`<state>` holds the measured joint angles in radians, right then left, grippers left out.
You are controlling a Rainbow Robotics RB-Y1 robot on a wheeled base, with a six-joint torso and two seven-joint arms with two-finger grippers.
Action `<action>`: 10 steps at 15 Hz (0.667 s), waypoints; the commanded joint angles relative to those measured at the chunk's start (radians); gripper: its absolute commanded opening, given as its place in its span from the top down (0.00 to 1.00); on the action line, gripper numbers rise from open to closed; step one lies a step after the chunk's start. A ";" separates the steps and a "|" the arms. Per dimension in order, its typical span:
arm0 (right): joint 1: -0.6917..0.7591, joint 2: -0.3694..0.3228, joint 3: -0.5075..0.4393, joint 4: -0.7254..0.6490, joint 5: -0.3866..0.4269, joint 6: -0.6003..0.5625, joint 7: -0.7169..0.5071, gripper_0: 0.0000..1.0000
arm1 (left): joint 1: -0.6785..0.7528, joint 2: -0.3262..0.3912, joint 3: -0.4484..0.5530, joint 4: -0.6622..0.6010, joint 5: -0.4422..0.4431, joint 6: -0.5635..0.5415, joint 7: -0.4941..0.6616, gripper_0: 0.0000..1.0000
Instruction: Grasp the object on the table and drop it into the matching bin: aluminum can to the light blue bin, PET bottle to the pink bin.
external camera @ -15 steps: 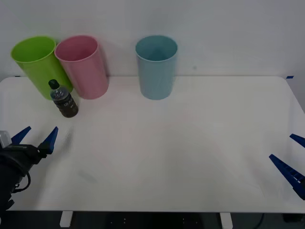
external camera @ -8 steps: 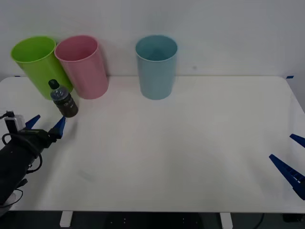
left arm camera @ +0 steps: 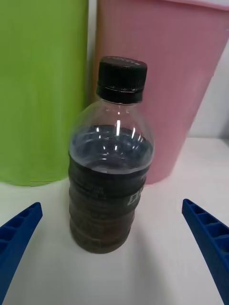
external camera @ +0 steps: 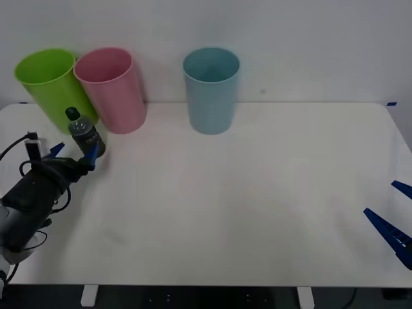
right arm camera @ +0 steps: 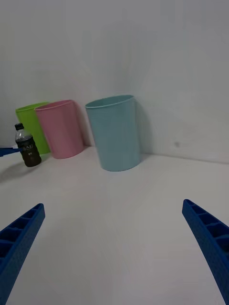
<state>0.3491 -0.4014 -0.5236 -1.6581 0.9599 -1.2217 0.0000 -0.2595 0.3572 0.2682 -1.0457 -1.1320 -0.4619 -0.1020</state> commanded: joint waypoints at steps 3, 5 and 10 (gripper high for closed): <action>0.000 0.000 0.000 0.000 0.000 0.000 0.000 0.00 | -0.110 -0.001 0.022 0.121 -0.066 0.019 -0.004 0.00; 0.000 0.000 0.000 0.000 0.000 0.000 0.000 0.00 | -0.147 -0.001 0.025 0.154 -0.088 0.032 -0.005 0.00; 0.000 0.000 0.000 0.000 0.000 0.000 0.000 0.00 | -0.207 -0.023 0.054 0.196 -0.172 0.068 -0.001 0.00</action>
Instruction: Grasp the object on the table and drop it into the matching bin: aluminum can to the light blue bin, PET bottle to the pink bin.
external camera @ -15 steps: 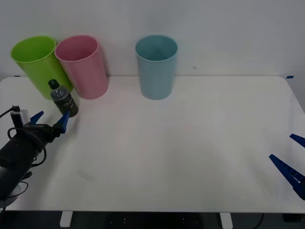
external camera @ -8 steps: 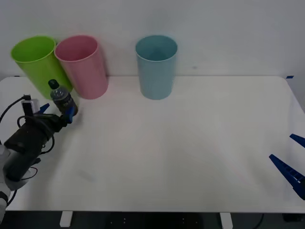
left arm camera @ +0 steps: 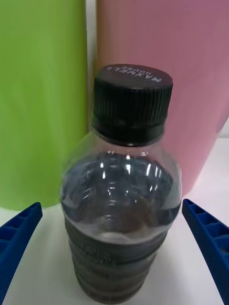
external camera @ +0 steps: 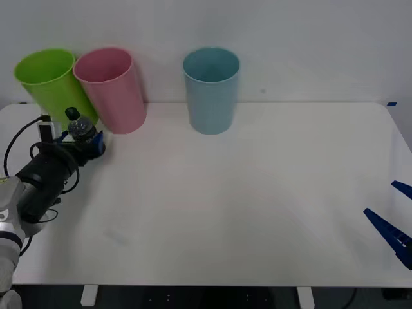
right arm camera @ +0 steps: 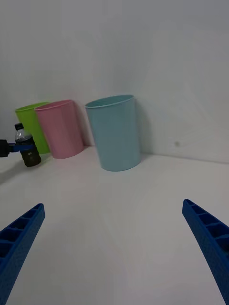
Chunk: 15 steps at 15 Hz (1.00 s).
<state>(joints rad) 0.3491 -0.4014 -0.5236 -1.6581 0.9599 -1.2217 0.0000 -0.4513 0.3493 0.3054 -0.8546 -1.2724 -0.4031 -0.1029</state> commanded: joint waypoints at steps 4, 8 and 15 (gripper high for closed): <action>0.000 0.000 0.000 0.000 0.000 0.000 0.000 0.00 | -0.023 -0.039 0.040 0.005 -0.071 0.013 0.000 0.00; 0.000 0.000 0.000 0.000 0.000 0.000 0.000 0.00 | -0.024 -0.039 0.040 0.005 -0.073 0.015 -0.003 0.38; 0.000 0.000 0.000 0.000 0.000 0.000 0.000 0.00 | -0.023 -0.039 0.032 0.005 -0.079 0.023 -0.006 1.00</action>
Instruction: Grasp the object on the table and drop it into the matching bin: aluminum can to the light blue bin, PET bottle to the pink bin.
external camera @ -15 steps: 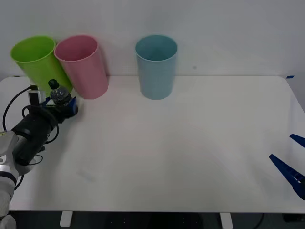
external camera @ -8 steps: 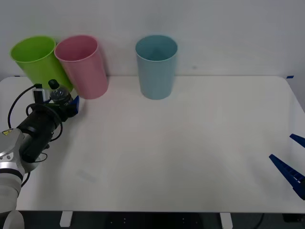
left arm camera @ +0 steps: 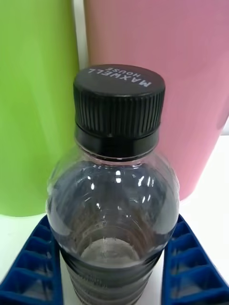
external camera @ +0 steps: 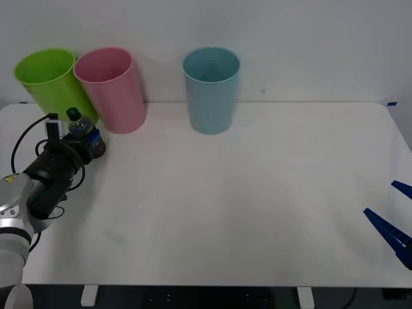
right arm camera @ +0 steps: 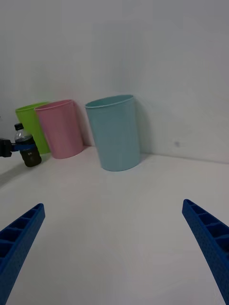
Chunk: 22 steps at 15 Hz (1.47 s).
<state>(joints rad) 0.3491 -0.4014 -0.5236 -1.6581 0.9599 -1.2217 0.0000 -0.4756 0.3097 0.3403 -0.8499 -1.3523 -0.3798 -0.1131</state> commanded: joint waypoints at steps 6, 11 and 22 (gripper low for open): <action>0.000 0.000 0.000 0.000 0.000 0.000 0.000 0.00 | 0.026 0.022 -0.007 -0.011 0.027 -0.056 0.001 1.00; 0.000 0.000 0.000 0.000 0.000 0.000 0.000 0.00 | 0.140 0.054 -0.072 -0.152 0.131 -0.071 0.012 1.00; 0.000 0.000 0.000 0.000 0.000 0.000 0.000 0.00 | 0.474 0.101 -0.124 -0.661 0.328 -0.053 0.159 1.00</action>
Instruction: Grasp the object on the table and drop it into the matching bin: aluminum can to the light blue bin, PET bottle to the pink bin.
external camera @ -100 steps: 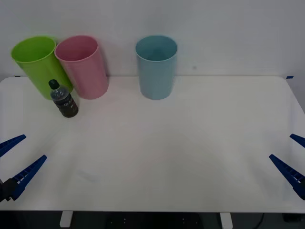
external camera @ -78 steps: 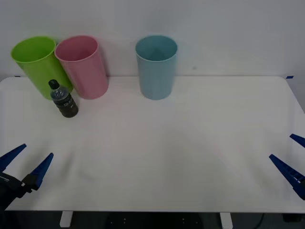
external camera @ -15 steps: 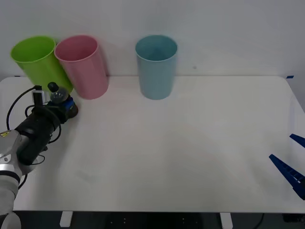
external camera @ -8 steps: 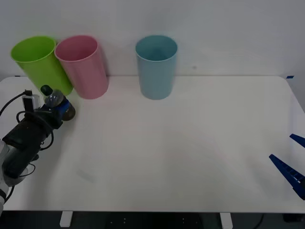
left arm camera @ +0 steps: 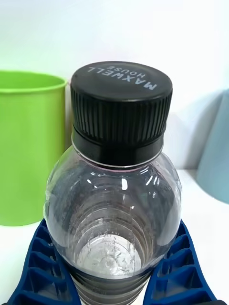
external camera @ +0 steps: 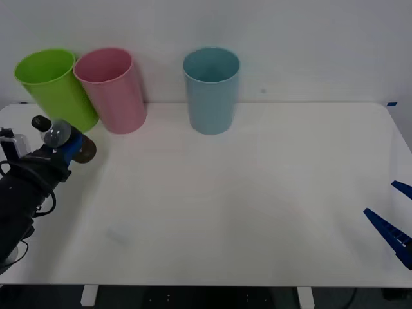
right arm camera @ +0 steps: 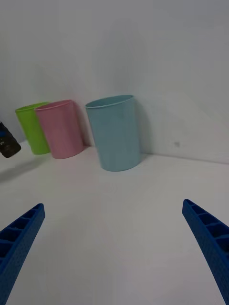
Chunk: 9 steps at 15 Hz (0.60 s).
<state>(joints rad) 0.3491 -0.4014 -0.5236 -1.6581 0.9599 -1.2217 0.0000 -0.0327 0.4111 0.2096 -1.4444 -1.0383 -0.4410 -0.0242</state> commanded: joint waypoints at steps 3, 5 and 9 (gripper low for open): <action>0.000 0.000 0.000 0.000 0.000 0.000 0.000 0.00 | 0.047 0.000 0.037 -0.154 0.015 0.018 0.187 1.00; 0.000 0.000 0.000 0.000 0.000 0.000 0.000 0.00 | 0.027 0.003 0.057 -0.186 0.015 0.021 0.244 1.00; 0.000 0.000 0.000 0.000 0.000 0.000 0.000 0.00 | -0.035 0.071 0.060 -0.189 0.073 0.035 0.290 1.00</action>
<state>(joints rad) 0.3491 -0.4014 -0.5236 -1.6581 0.9599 -1.2217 0.0000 -0.0582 0.4665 0.2702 -1.6340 -0.9763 -0.4095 0.2604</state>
